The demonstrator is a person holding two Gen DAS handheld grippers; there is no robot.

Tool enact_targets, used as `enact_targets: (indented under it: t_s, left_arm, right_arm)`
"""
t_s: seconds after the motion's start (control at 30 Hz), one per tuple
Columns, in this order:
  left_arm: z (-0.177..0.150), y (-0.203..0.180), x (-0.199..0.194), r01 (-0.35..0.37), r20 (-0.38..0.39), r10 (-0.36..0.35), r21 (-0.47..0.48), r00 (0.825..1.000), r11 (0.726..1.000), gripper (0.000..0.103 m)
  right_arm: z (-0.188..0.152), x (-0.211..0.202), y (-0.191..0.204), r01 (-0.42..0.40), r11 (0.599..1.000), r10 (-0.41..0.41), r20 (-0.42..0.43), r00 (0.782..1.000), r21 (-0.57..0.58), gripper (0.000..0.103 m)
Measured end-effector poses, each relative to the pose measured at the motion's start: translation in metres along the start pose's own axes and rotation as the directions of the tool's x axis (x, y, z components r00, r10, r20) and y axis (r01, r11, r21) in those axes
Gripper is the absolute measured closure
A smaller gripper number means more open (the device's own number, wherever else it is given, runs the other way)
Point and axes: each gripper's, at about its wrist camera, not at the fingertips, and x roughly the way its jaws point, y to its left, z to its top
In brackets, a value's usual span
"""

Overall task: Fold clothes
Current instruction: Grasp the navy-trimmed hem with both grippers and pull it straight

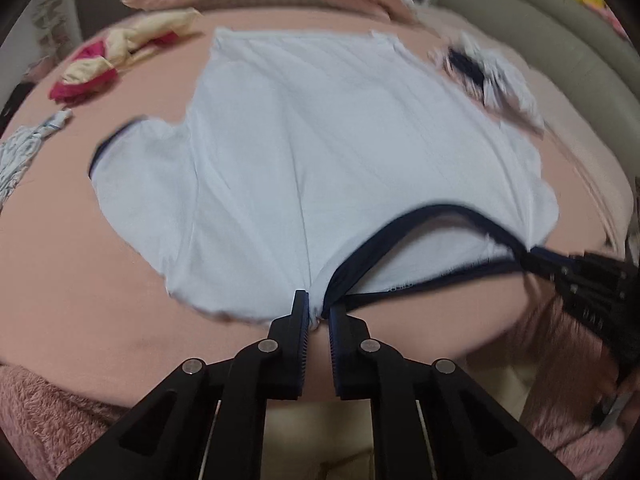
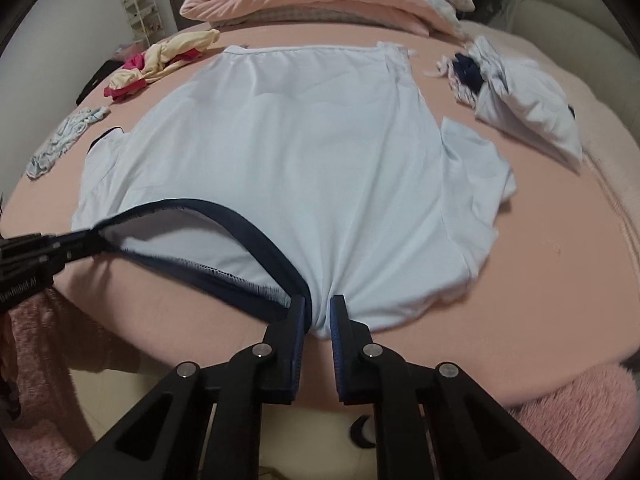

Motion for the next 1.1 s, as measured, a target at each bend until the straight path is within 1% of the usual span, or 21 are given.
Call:
enact_targets:
  t_s: [0.07,0.1,0.17,0.23,0.27,0.3,0.33,0.37,0.4,0.43,0.5,0.57,0.7,0.73,0.8,0.93,1.0,1.1]
  left_arm:
    - [-0.005,0.001,0.004,0.041,-0.110,-0.040,0.010,0.993,0.999,0.094]
    - [-0.004,0.002,0.001,0.059,-0.136,-0.056,0.015,0.989,0.998,0.094]
    - [0.002,0.006,-0.015,0.086,-0.086,-0.086,-0.007,0.993,0.996,0.094]
    - [0.013,0.009,-0.026,0.104,-0.025,-0.104,-0.023,0.994,0.994,0.094]
    - [0.020,0.010,-0.028,0.103,0.006,-0.103,-0.026,0.995,0.994,0.094]
    - [0.028,0.010,-0.021,0.074,0.018,-0.074,-0.015,0.997,0.997,0.094]
    - [0.036,0.009,-0.013,0.047,0.021,-0.047,-0.005,0.999,0.999,0.094]
    - [0.040,0.009,0.001,0.031,-0.017,-0.031,0.004,0.999,1.000,0.094]
    - [0.042,0.009,0.014,0.016,-0.049,-0.015,0.015,0.999,1.000,0.094]
    - [0.039,0.007,0.018,0.006,-0.052,-0.004,0.034,0.999,0.999,0.094]
    - [0.032,0.005,0.024,-0.012,-0.057,0.016,0.072,0.998,0.997,0.094]
    - [0.022,0.008,0.022,-0.025,-0.050,0.030,0.092,0.998,0.995,0.094]
    - [0.013,0.025,0.019,0.026,-0.022,-0.026,0.017,0.999,1.000,0.094]
    - [0.013,0.026,0.019,0.027,-0.025,-0.026,0.013,0.999,1.000,0.094]
    - [0.012,0.024,0.019,0.007,-0.028,-0.006,0.030,1.000,1.000,0.094]
    - [0.006,0.022,0.017,-0.031,-0.031,0.033,0.054,0.999,0.998,0.094]
    - [0.002,0.027,0.015,-0.022,-0.030,0.022,0.031,0.999,0.999,0.094]
    - [-0.003,0.034,0.013,-0.010,-0.029,0.010,0.007,1.000,1.000,0.094]
  right_arm:
    - [-0.006,0.006,-0.005,-0.005,1.000,0.006,-0.055,0.998,0.022,0.092]
    - [-0.010,0.007,-0.007,-0.008,0.999,0.011,-0.077,0.997,0.034,0.092]
    - [-0.010,-0.003,-0.011,-0.036,0.998,0.040,-0.077,0.996,0.055,0.092]
    - [-0.004,-0.022,-0.013,-0.094,0.993,0.096,-0.024,0.995,0.072,0.092]
    - [0.002,-0.031,-0.013,-0.121,0.990,0.120,0.018,0.993,0.066,0.092]
    - [0.010,-0.039,-0.011,-0.138,0.989,0.135,0.054,0.989,0.055,0.091]
    - [0.018,-0.038,-0.009,-0.123,0.992,0.121,0.074,0.990,0.032,0.091]
    - [0.026,-0.036,-0.007,-0.102,0.995,0.101,0.089,0.991,0.010,0.090]
    - [0.034,-0.025,-0.007,-0.061,0.998,0.061,0.082,0.995,-0.005,0.089]
    - [0.039,-0.010,-0.007,-0.030,0.999,0.031,0.043,0.999,-0.013,0.089]
    - [0.039,0.022,-0.009,-0.002,1.000,0.001,-0.067,0.998,-0.014,0.089]
    - [0.027,0.025,-0.009,-0.002,1.000,0.001,-0.053,0.999,-0.011,0.089]
    - [0.009,0.021,-0.003,0.024,1.000,-0.024,-0.035,0.999,-0.007,0.089]
    - [0.008,0.020,-0.001,0.032,0.999,-0.032,-0.034,0.999,-0.012,0.089]
    - [0.008,0.020,0.001,0.040,0.999,-0.041,-0.038,0.998,-0.026,0.089]
    - [0.008,0.020,-0.008,0.005,1.000,-0.004,-0.049,0.999,0.005,0.089]
    - [0.010,0.020,-0.014,-0.010,1.000,0.011,-0.052,0.999,0.009,0.089]
    - [0.008,0.021,-0.012,-0.007,1.000,0.006,-0.053,0.999,-0.012,0.089]
